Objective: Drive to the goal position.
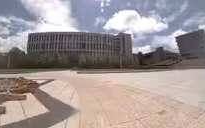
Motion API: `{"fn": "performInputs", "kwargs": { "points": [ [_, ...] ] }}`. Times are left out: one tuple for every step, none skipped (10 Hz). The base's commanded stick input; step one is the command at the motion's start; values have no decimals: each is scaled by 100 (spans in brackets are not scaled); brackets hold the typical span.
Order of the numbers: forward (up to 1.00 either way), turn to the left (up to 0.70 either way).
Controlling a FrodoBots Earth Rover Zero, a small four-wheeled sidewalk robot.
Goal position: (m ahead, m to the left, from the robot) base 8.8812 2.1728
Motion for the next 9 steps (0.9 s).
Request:
{"fn": "performInputs", "kwargs": {
  "points": [
    [70, 4],
    [70, 4],
    [70, 1],
    [70, 6],
    [70, 10],
    [70, 9],
    [70, 13],
    [70, 26],
    [70, 35]
  ]
}}
